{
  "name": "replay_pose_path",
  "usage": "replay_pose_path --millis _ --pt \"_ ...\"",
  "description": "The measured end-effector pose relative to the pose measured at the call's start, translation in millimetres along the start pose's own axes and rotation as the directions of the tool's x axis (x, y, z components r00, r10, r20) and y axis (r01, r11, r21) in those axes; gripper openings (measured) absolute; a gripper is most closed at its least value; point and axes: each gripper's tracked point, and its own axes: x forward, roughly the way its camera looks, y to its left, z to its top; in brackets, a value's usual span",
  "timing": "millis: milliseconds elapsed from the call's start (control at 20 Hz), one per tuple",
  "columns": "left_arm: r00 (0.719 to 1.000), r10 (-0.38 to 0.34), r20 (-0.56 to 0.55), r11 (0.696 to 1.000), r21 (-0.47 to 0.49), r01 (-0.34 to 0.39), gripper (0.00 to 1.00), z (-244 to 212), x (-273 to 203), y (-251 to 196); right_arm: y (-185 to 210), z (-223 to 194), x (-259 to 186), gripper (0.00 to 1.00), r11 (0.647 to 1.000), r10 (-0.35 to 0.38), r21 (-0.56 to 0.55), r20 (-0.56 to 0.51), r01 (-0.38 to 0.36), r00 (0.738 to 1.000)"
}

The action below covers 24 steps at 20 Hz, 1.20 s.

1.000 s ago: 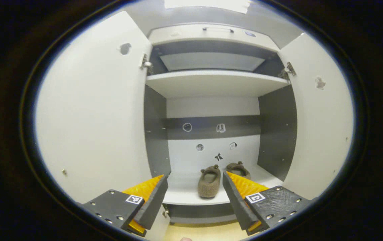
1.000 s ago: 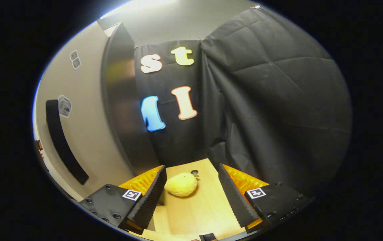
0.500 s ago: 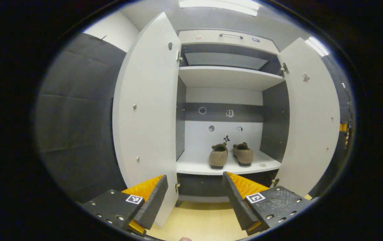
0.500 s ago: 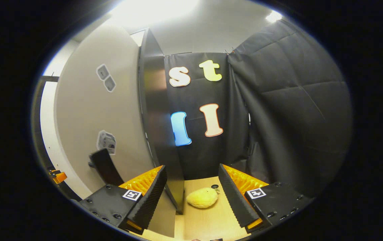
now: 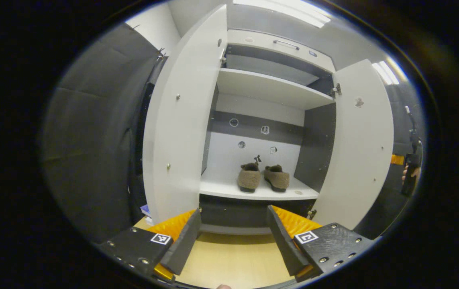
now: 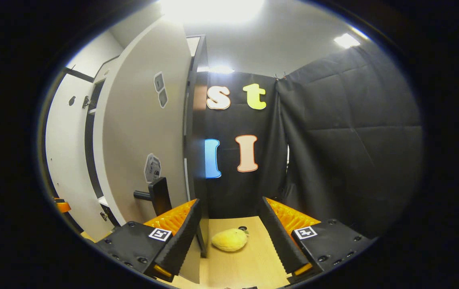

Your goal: Grab one shoe with the right hand and put it into the shoe cabinet, grab the other shoe with the left hand and put it into the shoe cabinet; then close the right door with the right hand and the left door with the left hand.

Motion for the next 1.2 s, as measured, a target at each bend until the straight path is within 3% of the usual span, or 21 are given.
replay_pose_path --millis 50,100,200,250,400,450,850,900,1000,1100,1200 --pt "1.0 -0.003 0.005 1.0 0.009 0.003 1.0 0.9 -0.5 0.0 4.8 -0.7 -0.5 0.95 1.0 -0.002 0.017 0.001 0.002 1.0" --pt "1.0 -0.007 0.009 1.0 0.019 0.007 0.95 0.6 -0.7 -0.9 11.4 -2.6 -0.2 0.95 1.0 0.001 0.028 0.004 -0.001 1.0" --pt "1.0 -0.025 0.003 1.0 0.018 0.025 0.95 -0.7 -2.7 -3.4 29.1 -3.8 -8.2 0.95 1.0 0.008 0.028 0.007 -0.008 1.0" --pt "0.999 -0.035 -0.002 0.999 0.008 0.035 1.0 -0.2 -2.9 -3.8 35.9 -3.9 -10.7 0.95 1.0 0.012 0.021 0.009 -0.012 1.0" --pt "0.998 -0.064 -0.005 0.998 -0.011 0.064 1.0 2.4 -4.6 -5.7 57.5 -2.2 -12.2 0.95 1.0 0.021 -0.013 0.017 -0.021 1.0" --pt "0.998 -0.066 -0.003 0.998 -0.007 0.066 0.95 3.8 -4.6 -5.1 66.2 -3.1 -11.7 0.95 0.999 0.031 -0.008 0.014 -0.031 0.999" --pt "0.996 -0.092 0.005 0.995 -0.022 0.092 0.95 3.2 -9.2 -6.7 145.9 -12.0 4.6 0.95 0.99 0.117 0.069 0.04 -0.119 0.992" --pt "0.996 -0.093 0.006 0.995 -0.027 0.093 1.0 3.6 -10.3 -7.0 154.8 -14.5 6.5 0.95 0.988 0.133 0.08 0.027 -0.134 0.991" --pt "0.997 -0.075 0.014 0.997 -0.016 0.075 0.95 6.8 -11.1 -1.7 174.7 -15.7 6.0 0.96 0.979 0.175 0.1 0.024 -0.177 0.984" --pt "0.999 -0.044 0.027 0.999 0.006 0.043 0.9 7.4 -12.4 6.6 177.7 -13.5 5.0 0.96 0.979 0.176 0.093 0.036 -0.179 0.984" --pt "0.999 -0.017 0.027 0.999 0.047 0.015 0.95 6.3 -14.7 22.1 174.4 -16.7 3.2 0.96 0.984 0.162 0.074 0.041 -0.165 0.986"
